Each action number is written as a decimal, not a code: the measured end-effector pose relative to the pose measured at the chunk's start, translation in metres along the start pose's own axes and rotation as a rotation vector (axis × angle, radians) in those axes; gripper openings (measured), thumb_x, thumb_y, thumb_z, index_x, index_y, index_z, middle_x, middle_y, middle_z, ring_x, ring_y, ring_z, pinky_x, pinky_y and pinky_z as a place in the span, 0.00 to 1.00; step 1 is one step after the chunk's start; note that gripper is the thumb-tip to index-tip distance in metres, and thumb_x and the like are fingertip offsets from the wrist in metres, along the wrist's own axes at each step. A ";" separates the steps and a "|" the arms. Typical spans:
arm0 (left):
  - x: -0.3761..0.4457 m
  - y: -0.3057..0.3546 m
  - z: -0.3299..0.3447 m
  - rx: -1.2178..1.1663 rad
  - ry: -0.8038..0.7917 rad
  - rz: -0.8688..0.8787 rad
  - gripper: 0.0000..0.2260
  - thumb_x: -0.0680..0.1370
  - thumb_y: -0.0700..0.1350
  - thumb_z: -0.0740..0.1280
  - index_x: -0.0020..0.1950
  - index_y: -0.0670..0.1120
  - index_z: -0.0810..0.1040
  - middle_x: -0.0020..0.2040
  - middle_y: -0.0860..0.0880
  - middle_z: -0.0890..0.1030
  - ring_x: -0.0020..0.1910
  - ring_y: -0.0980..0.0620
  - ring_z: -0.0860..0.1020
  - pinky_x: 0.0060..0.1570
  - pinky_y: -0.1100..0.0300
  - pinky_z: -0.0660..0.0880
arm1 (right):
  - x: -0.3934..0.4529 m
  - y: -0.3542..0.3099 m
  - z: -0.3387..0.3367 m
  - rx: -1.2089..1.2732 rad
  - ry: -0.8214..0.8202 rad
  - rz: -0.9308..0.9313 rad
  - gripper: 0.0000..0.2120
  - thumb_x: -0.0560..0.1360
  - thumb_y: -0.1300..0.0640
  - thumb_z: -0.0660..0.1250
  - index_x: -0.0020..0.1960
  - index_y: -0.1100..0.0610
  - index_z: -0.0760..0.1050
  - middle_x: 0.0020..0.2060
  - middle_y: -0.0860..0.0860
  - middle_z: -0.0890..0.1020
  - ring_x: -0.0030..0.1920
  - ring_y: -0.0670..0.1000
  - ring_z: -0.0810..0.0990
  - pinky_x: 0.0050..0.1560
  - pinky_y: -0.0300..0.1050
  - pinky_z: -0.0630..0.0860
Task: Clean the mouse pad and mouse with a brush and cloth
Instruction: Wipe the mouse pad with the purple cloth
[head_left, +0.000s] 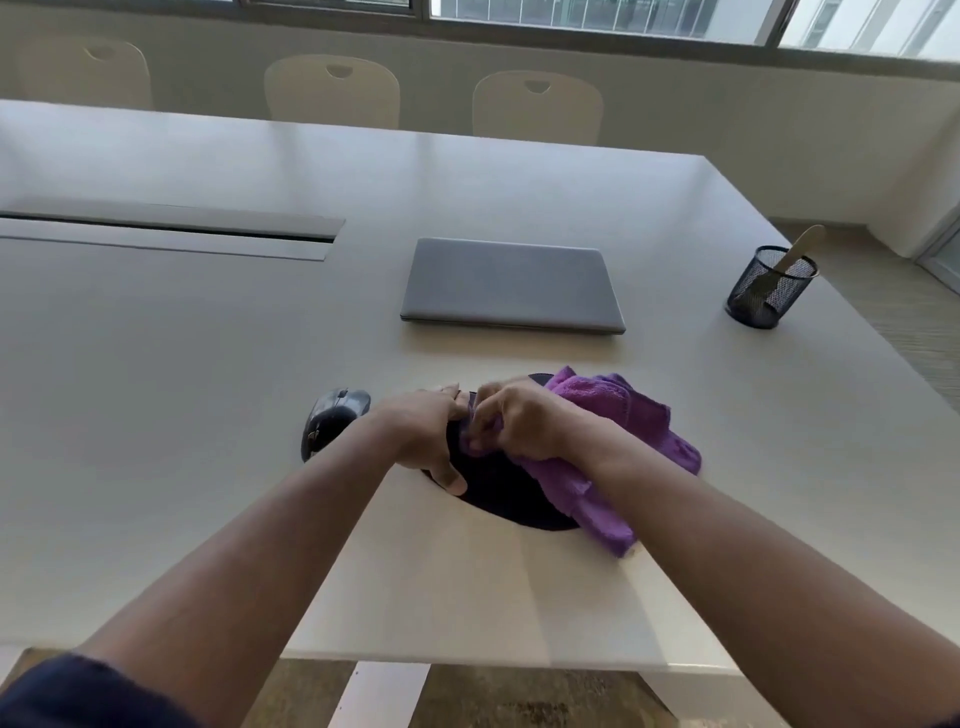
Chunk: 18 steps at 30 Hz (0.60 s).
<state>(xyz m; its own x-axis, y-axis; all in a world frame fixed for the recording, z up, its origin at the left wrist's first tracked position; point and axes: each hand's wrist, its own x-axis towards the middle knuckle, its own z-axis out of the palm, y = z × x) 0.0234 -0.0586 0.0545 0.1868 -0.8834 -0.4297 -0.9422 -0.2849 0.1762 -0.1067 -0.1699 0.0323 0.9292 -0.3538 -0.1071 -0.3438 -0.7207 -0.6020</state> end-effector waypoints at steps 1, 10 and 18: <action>0.000 0.000 0.000 -0.002 -0.002 0.001 0.45 0.63 0.58 0.79 0.75 0.50 0.65 0.76 0.51 0.64 0.70 0.48 0.67 0.67 0.53 0.68 | -0.002 -0.001 0.001 -0.011 -0.091 -0.008 0.05 0.68 0.57 0.78 0.44 0.52 0.86 0.40 0.39 0.76 0.41 0.39 0.76 0.49 0.30 0.71; 0.001 0.004 -0.005 0.063 -0.026 -0.016 0.42 0.60 0.62 0.79 0.70 0.53 0.70 0.72 0.52 0.67 0.65 0.48 0.71 0.62 0.51 0.72 | 0.000 -0.011 -0.006 -0.087 -0.201 0.026 0.06 0.67 0.57 0.78 0.42 0.50 0.85 0.43 0.45 0.82 0.47 0.50 0.81 0.54 0.43 0.77; 0.003 0.002 -0.004 0.087 -0.002 -0.015 0.47 0.60 0.65 0.78 0.74 0.50 0.66 0.73 0.54 0.66 0.67 0.49 0.70 0.63 0.51 0.72 | -0.005 -0.010 -0.012 0.010 -0.029 0.089 0.05 0.66 0.59 0.80 0.40 0.53 0.85 0.39 0.46 0.80 0.43 0.48 0.79 0.47 0.39 0.74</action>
<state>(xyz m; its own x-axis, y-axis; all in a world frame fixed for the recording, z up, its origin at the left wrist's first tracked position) 0.0234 -0.0628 0.0569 0.2010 -0.8784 -0.4336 -0.9599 -0.2650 0.0919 -0.1094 -0.1683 0.0481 0.8988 -0.3983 -0.1832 -0.4236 -0.6813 -0.5970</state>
